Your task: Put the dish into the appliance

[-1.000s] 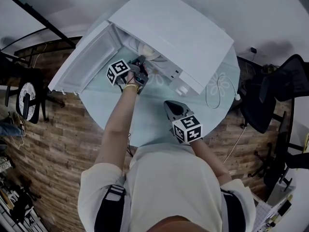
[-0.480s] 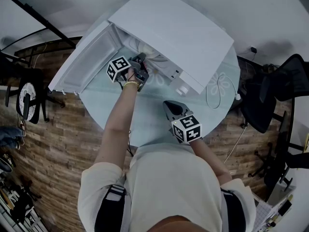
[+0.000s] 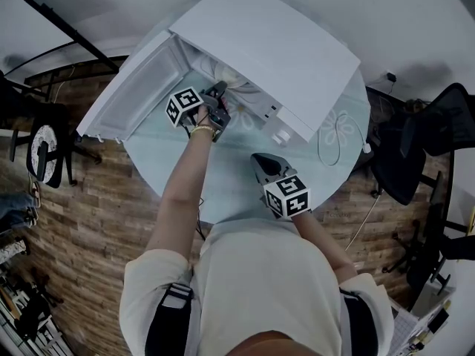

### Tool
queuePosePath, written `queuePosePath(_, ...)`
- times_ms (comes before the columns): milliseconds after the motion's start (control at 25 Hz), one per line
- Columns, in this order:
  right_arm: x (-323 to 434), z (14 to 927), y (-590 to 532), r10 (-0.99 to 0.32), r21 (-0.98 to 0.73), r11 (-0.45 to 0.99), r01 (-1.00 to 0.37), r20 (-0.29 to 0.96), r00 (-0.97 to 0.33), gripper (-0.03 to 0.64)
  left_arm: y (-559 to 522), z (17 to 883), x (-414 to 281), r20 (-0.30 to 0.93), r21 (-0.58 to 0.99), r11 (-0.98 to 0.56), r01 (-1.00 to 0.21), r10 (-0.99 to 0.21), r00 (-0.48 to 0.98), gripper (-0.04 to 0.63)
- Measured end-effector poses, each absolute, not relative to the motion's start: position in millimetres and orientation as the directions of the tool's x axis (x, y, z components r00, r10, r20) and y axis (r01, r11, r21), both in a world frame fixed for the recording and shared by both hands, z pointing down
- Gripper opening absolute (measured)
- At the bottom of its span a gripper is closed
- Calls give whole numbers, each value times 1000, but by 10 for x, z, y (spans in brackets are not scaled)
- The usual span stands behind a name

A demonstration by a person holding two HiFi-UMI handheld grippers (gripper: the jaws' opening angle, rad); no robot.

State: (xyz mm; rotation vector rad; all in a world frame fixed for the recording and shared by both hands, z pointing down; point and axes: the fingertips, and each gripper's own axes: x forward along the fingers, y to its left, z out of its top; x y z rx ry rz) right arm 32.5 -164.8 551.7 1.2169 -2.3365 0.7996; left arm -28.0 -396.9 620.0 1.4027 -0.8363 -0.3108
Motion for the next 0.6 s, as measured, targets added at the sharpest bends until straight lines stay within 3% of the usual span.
queuePosePath(520, 301, 5464, -1507, -623, -298, 470, -831, 555, -551, 6, -3649, 6091, -364, 342, 935, 161, -317, -650, 679, 95)
queuePosePath(600, 298, 5456, -1485, -626, -297, 469, -832, 552, -551, 6, -3563, 6051, -376, 338, 934, 145, -326, -651, 679, 67)
